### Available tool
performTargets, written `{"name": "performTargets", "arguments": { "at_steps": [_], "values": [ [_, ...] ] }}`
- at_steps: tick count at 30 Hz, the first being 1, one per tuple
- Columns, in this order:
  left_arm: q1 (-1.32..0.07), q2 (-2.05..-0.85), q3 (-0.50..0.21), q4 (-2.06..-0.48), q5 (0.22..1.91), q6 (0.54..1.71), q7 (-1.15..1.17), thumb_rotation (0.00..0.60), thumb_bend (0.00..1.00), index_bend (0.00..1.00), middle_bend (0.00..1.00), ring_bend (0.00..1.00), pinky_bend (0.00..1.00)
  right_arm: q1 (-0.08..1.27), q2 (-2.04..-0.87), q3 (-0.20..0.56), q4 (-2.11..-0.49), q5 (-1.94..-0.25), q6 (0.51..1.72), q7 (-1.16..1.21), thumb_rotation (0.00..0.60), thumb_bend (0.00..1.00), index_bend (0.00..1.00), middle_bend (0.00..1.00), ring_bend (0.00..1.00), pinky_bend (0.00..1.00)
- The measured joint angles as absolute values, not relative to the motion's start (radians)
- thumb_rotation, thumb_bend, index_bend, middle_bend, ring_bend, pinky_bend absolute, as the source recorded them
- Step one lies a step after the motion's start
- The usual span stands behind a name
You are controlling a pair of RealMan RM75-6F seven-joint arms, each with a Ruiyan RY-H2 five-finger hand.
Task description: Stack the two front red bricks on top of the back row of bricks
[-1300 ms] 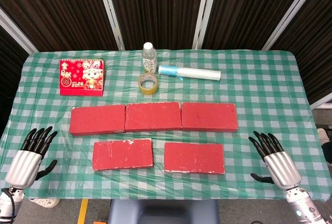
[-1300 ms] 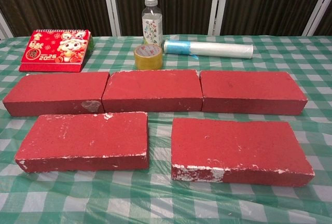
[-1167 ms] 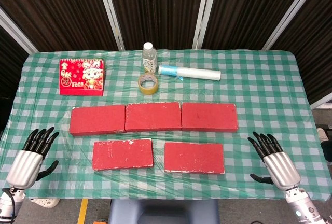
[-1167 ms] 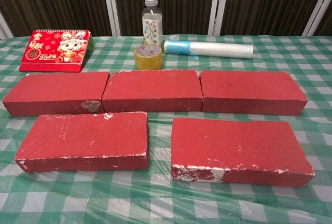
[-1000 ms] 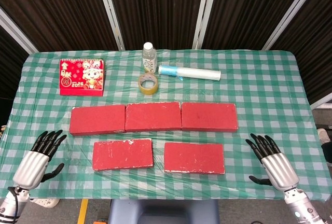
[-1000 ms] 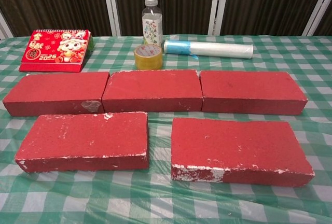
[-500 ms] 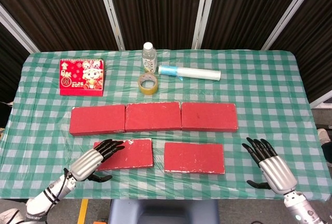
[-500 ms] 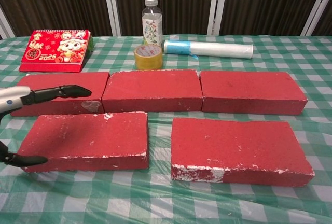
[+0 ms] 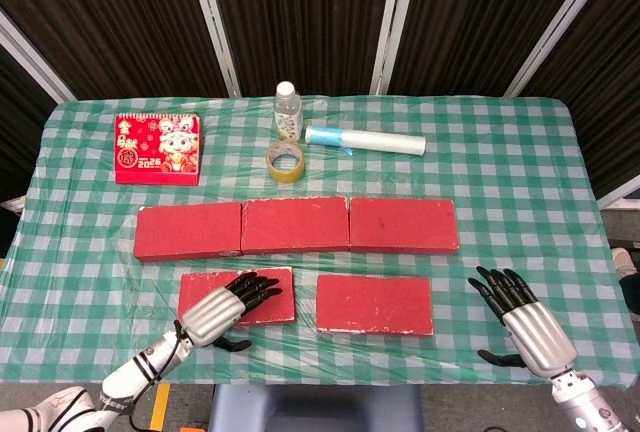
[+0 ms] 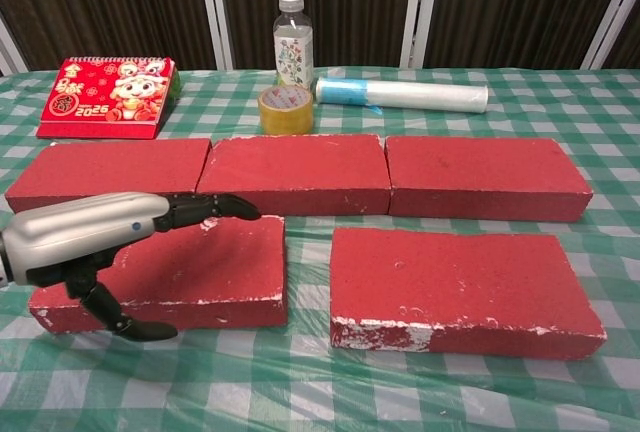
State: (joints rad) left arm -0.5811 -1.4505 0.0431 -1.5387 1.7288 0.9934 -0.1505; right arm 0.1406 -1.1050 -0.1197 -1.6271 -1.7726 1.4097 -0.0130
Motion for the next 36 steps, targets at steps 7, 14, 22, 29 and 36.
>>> {"name": "performTargets", "arguments": {
  "at_steps": [7, 14, 22, 29, 36],
  "values": [
    [-0.603, -1.463, 0.027, -1.521, 1.653, 0.946, -0.114, 0.6, 0.24, 0.0, 0.0, 0.0, 0.0, 0.14, -1.105, -0.117, -1.625, -1.771, 1.412, -0.009, 0.6, 0.06, 0.0, 0.0, 0.0, 0.0],
    [-0.611, -1.452, 0.028, -1.513, 1.591, 0.914, -0.085, 0.6, 0.24, 0.0, 0.0, 0.0, 0.0, 0.139, -1.106, -0.114, -1.626, -1.766, 1.412, -0.013, 0.6, 0.06, 0.0, 0.0, 0.0, 0.0],
    [-0.605, -1.443, 0.036, -1.505, 1.55, 0.91, -0.069, 0.6, 0.23, 0.0, 0.0, 0.0, 0.0, 0.138, -1.108, -0.113, -1.627, -1.763, 1.412, -0.02, 0.6, 0.06, 0.0, 0.0, 0.0, 0.0],
    [-0.603, -1.432, 0.042, -1.497, 1.525, 0.903, -0.064, 0.6, 0.23, 0.0, 0.0, 0.03, 0.13, 0.137, -1.11, -0.112, -1.628, -1.76, 1.408, -0.028, 0.6, 0.06, 0.0, 0.0, 0.0, 0.0],
    [-0.599, -1.43, 0.046, -1.487, 1.519, 0.915, -0.049, 0.6, 0.23, 0.0, 0.03, 0.38, 0.49, 0.138, -1.113, -0.111, -1.63, -1.758, 1.403, -0.035, 0.6, 0.06, 0.0, 0.0, 0.0, 0.0]
  ]
}}
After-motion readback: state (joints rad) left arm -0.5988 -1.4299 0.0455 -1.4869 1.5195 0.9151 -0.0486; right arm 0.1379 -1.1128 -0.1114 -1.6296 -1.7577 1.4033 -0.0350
